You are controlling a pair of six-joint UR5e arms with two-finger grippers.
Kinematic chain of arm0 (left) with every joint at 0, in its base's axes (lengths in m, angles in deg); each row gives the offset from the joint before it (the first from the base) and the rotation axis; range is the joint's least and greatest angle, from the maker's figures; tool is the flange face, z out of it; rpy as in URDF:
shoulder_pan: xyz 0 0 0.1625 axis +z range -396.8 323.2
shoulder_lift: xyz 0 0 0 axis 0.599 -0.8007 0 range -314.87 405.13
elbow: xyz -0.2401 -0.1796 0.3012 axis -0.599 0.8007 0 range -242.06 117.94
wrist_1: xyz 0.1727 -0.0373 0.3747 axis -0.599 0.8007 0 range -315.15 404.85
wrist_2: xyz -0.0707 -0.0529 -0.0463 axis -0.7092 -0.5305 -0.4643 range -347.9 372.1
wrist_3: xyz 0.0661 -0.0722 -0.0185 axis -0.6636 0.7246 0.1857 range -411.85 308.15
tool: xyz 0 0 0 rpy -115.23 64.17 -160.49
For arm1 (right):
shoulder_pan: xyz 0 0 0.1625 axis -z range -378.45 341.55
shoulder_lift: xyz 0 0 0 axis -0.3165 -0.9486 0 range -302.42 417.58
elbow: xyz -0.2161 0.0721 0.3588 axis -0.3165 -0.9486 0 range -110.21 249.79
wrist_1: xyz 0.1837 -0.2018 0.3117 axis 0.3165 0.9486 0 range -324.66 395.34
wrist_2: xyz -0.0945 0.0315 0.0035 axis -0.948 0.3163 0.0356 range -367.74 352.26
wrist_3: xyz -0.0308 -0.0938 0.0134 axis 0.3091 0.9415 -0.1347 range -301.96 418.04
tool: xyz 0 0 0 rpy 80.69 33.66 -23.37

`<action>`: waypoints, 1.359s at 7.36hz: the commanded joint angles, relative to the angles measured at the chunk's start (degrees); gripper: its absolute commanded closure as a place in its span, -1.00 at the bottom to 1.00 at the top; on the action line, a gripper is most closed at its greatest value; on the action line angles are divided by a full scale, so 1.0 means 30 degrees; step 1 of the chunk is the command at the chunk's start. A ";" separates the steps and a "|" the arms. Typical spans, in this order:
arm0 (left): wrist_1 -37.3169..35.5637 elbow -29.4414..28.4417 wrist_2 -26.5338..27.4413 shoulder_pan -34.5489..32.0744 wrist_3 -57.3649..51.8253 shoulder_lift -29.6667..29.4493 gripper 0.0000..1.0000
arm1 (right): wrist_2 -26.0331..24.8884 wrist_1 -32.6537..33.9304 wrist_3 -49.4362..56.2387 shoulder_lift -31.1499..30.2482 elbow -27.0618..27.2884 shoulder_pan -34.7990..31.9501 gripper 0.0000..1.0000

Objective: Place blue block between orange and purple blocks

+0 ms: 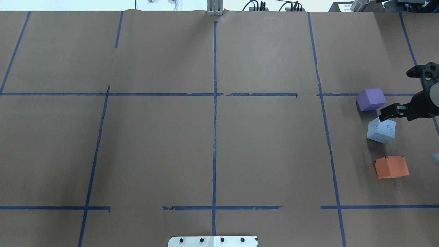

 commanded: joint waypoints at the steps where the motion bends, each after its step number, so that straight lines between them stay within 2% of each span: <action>1: 0.0821 -0.0029 0.0000 0.0000 -0.0026 0.0008 -1.00 | 0.1001 0.3198 0.5942 0.0029 0.0039 -0.3413 -1.00; 3: 0.1648 -0.0439 0.0029 0.0000 -0.0026 0.0008 -1.00 | 0.1384 0.6975 1.2477 0.0058 0.0039 -0.6872 -1.00; 5: 0.1678 -0.0177 0.0029 0.0000 0.0032 0.0008 -1.00 | 0.1385 0.9180 1.5688 0.0059 0.0039 -0.8465 -1.00; 7: 0.1591 -0.0323 -0.0029 0.0000 -0.0054 0.0066 -1.00 | 0.1907 0.9074 1.5407 -0.0351 -0.0398 -0.8440 -1.00; 8: 0.1358 -0.0380 -0.0726 0.0000 0.0003 0.0067 -1.00 | 0.2058 0.9073 1.5407 -0.0352 -0.0488 -0.8440 -1.00; 10: 0.1588 -0.0238 -0.1026 0.0000 -0.0054 0.0852 -1.00 | 0.2117 0.9073 1.5407 -0.0352 -0.0518 -0.8440 -1.00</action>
